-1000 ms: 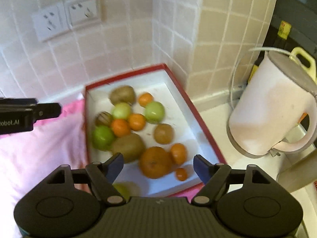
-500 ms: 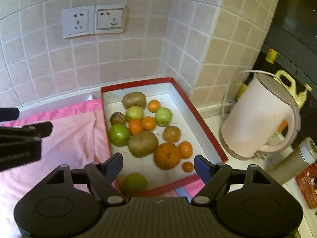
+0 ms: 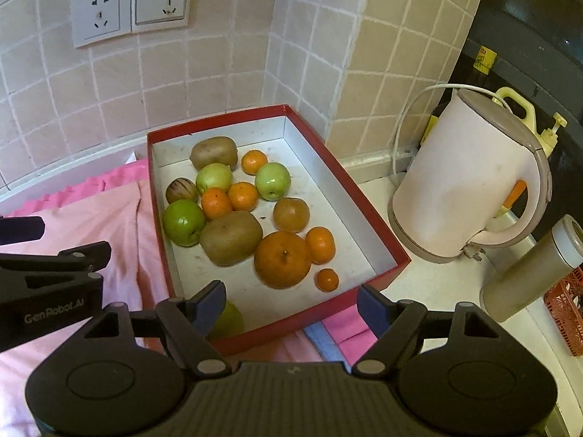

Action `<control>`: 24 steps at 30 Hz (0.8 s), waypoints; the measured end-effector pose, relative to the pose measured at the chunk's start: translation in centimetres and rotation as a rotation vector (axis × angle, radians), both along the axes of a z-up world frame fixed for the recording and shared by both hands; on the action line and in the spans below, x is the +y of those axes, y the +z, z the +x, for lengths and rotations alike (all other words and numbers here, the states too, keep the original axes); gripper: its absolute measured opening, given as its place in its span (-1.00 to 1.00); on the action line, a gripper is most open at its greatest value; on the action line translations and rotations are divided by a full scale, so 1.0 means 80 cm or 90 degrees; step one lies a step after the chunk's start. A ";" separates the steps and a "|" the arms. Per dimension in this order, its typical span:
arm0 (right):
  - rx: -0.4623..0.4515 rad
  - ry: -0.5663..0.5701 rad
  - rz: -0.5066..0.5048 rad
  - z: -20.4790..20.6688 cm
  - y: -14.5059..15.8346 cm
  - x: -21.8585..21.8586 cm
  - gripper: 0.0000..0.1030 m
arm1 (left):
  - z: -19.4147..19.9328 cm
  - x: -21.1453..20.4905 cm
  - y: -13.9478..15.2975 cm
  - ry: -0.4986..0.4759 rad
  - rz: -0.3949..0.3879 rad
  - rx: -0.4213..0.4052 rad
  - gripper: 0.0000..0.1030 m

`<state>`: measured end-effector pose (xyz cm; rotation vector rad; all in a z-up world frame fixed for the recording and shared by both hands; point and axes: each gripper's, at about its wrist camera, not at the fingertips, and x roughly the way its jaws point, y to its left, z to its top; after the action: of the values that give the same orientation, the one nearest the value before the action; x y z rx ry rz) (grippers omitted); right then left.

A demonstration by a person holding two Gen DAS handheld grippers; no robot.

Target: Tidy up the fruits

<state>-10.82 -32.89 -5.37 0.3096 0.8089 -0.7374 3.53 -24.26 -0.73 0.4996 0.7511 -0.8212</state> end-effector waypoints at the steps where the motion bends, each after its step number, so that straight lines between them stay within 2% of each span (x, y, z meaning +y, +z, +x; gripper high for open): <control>1: 0.000 0.000 0.002 0.001 -0.001 -0.002 0.57 | 0.001 -0.001 -0.001 -0.002 0.001 0.002 0.58; 24: 0.000 -0.006 0.001 0.005 0.000 -0.013 0.57 | 0.001 -0.009 -0.003 -0.015 0.000 0.010 0.58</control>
<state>-10.44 -33.92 -5.35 0.3143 0.8082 -0.7453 3.59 -24.94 -0.94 0.5026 0.7608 -0.8478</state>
